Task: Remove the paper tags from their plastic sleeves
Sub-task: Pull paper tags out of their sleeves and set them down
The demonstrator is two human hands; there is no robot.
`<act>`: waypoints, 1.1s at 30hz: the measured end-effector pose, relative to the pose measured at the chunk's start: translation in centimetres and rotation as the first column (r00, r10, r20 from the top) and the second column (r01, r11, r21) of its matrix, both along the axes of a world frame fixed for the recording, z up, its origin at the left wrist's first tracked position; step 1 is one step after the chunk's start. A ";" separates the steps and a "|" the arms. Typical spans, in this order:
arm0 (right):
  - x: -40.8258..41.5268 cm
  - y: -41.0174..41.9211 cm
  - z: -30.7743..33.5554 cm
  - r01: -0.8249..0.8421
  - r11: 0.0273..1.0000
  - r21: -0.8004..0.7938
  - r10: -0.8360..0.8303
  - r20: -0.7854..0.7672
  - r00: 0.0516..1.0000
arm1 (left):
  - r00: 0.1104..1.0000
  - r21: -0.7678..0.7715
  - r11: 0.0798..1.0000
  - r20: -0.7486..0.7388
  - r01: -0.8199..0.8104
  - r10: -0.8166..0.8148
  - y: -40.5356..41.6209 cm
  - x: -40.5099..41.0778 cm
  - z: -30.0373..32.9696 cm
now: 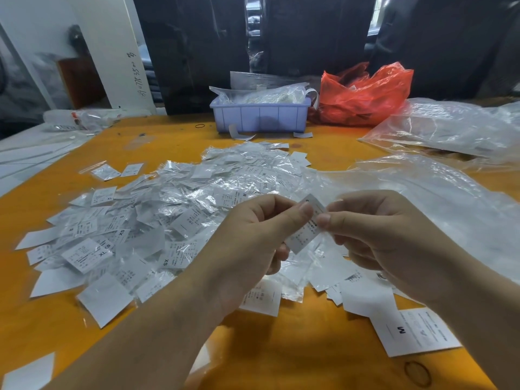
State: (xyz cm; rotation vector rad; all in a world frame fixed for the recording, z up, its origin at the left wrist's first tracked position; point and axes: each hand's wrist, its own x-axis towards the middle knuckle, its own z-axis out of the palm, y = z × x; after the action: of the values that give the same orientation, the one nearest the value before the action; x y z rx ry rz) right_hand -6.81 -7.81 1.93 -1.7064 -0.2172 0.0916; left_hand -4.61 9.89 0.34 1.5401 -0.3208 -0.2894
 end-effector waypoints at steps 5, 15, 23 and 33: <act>0.2 -0.3 -0.1 -0.001 1.000 0.016 0.001 -0.033 0.999 | 0.999 -0.010 0.999 0.037 -0.037 0.038 0.2 0.1 0.1; 0.2 -0.2 -0.6 -0.140 0.990 -0.023 0.139 -0.028 0.990 | 0.987 0.059 0.998 0.162 -0.028 0.018 0.2 0.1 0.0; 0.5 -0.9 -0.2 -0.063 0.994 0.093 0.072 -0.091 0.993 | 0.996 0.003 0.998 0.064 0.061 -0.061 0.7 0.4 0.2; 0.2 -0.3 -0.5 -0.147 0.984 0.100 0.158 -0.115 0.981 | 0.996 -0.025 0.996 0.031 0.081 -0.080 0.3 0.4 0.0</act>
State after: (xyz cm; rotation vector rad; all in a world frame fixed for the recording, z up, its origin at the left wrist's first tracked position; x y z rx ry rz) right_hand -6.65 -8.12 1.48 -1.5861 -0.2567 0.2957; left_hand -4.24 10.23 0.35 1.5089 -0.4095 -0.3245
